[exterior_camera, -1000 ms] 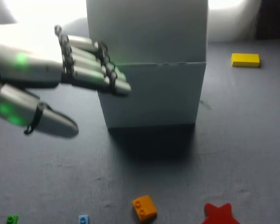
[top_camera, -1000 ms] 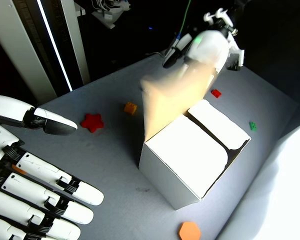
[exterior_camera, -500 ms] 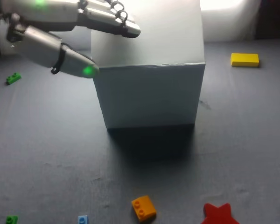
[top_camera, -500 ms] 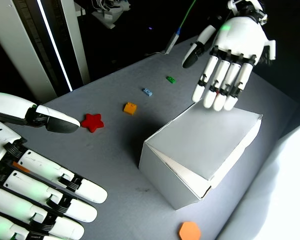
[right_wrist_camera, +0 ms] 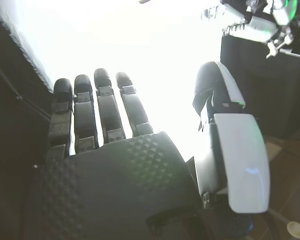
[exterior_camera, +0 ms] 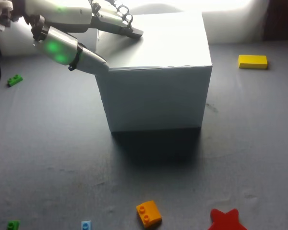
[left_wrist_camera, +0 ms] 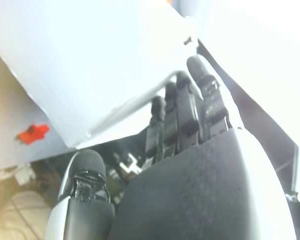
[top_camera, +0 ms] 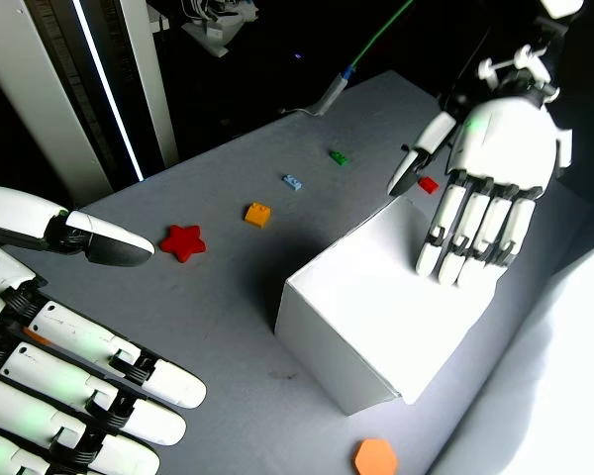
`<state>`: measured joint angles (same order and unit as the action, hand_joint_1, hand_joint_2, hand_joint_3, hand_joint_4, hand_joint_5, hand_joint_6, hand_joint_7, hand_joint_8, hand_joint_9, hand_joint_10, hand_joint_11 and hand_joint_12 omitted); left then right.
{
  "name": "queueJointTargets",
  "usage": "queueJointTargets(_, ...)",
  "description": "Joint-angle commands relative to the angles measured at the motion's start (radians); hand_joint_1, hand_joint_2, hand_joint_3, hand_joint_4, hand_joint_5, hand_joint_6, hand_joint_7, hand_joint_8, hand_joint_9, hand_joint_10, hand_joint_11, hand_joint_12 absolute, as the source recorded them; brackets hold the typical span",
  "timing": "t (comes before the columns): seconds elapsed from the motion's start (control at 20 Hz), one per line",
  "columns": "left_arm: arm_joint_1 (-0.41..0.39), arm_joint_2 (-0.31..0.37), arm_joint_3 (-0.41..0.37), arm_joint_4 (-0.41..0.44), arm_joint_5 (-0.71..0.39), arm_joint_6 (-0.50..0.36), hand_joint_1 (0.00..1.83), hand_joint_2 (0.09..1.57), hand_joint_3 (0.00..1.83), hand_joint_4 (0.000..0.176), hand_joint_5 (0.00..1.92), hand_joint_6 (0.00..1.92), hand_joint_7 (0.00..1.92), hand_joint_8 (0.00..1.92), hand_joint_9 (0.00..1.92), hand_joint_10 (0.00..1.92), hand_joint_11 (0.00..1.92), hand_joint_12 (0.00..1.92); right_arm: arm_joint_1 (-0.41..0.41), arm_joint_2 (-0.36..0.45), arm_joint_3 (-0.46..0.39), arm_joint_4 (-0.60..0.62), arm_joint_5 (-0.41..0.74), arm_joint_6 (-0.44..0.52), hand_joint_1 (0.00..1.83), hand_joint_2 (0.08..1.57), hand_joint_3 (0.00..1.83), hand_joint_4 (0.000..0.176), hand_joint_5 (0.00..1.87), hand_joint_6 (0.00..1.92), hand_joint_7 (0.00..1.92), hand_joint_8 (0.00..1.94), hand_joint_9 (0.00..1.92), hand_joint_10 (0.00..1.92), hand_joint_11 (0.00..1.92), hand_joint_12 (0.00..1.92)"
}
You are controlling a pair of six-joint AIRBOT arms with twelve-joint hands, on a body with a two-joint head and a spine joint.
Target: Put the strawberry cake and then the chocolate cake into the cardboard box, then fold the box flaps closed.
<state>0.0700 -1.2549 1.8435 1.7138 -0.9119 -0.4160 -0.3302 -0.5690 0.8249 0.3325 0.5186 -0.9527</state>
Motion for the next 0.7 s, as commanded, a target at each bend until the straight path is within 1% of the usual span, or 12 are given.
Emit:
queueJointTargets(0.0,0.005,0.012,-0.004,-0.031,-0.006,-0.001,0.00,1.28,0.00,0.014,0.17,0.00,0.23,0.01,0.26,0.01,0.00,0.87,0.012,0.012,0.004,0.000,0.121,0.008,0.00,1.23,0.00,0.000,0.07,0.01,0.14,0.00,0.11,0.01,0.00,0.36)
queueJointTargets(0.05,0.010,0.014,-0.008,-0.030,-0.005,-0.001,0.00,1.28,0.00,0.013,0.17,0.00,0.23,0.00,0.26,0.01,0.00,0.87,0.012,0.012,0.004,0.000,0.121,0.008,0.00,1.22,0.00,0.000,0.08,0.01,0.15,0.00,0.13,0.01,0.00,0.42)
queueJointTargets(0.1,0.011,0.017,-0.010,-0.029,-0.005,-0.001,0.00,1.28,0.00,0.013,0.18,0.00,0.23,0.01,0.26,0.01,0.00,0.87,0.012,0.012,0.004,0.000,0.121,0.008,0.00,1.22,0.00,0.000,0.07,0.00,0.14,0.01,0.11,0.01,0.00,0.35)
queueJointTargets(0.2,0.003,0.020,-0.009,-0.026,-0.005,-0.005,0.00,1.28,0.00,0.015,0.17,0.00,0.23,0.00,0.26,0.00,0.00,0.87,0.012,0.012,0.004,0.000,0.121,0.008,0.00,1.23,0.00,0.000,0.06,0.00,0.14,0.00,0.11,0.00,0.00,0.34)
queueJointTargets(0.3,-0.031,0.029,-0.008,-0.007,-0.008,-0.011,0.00,1.28,0.00,0.014,0.16,0.00,0.23,0.00,0.26,0.00,0.00,0.86,0.012,0.012,0.004,0.000,0.121,0.008,0.00,1.23,0.00,0.000,0.07,0.00,0.15,0.00,0.12,0.01,0.00,0.41)
queueJointTargets(0.35,-0.047,0.034,-0.008,0.006,-0.009,-0.016,0.00,1.28,0.00,0.020,0.16,0.00,0.22,0.00,0.26,0.00,0.00,0.85,0.012,0.012,0.004,0.000,0.121,0.008,0.00,1.23,0.00,0.000,0.07,0.00,0.13,0.00,0.11,0.00,0.00,0.41)
queueJointTargets(0.4,-0.063,0.040,-0.009,0.022,-0.010,-0.025,0.00,1.28,0.00,0.017,0.17,0.00,0.23,0.00,0.26,0.00,0.00,0.85,0.012,0.012,0.004,0.000,0.121,0.008,0.00,1.23,0.00,0.000,0.07,0.01,0.14,0.00,0.12,0.00,0.00,0.41)
queueJointTargets(0.5,-0.096,0.057,-0.014,0.050,-0.010,-0.035,0.00,1.28,0.00,0.024,0.16,0.00,0.22,0.00,0.25,0.00,0.00,0.85,0.011,0.012,0.004,0.000,0.121,0.008,0.00,1.23,0.00,0.000,0.07,0.00,0.13,0.00,0.10,0.00,0.00,0.37)
queueJointTargets(0.6,-0.135,0.091,-0.033,0.085,-0.010,-0.045,0.01,1.28,0.00,0.019,0.17,0.00,0.22,0.00,0.26,0.00,0.00,0.87,0.011,0.012,0.004,0.000,0.121,0.008,0.00,1.23,0.00,0.000,0.07,0.00,0.12,0.00,0.10,0.01,0.00,0.36)
queueJointTargets(0.65,-0.148,0.105,-0.044,0.099,-0.010,-0.047,0.00,1.28,0.00,0.019,0.17,0.00,0.22,0.00,0.26,0.00,0.00,0.88,0.011,0.012,0.004,0.000,0.121,0.008,0.00,1.23,0.00,0.000,0.08,0.00,0.13,0.00,0.11,0.01,0.00,0.42)
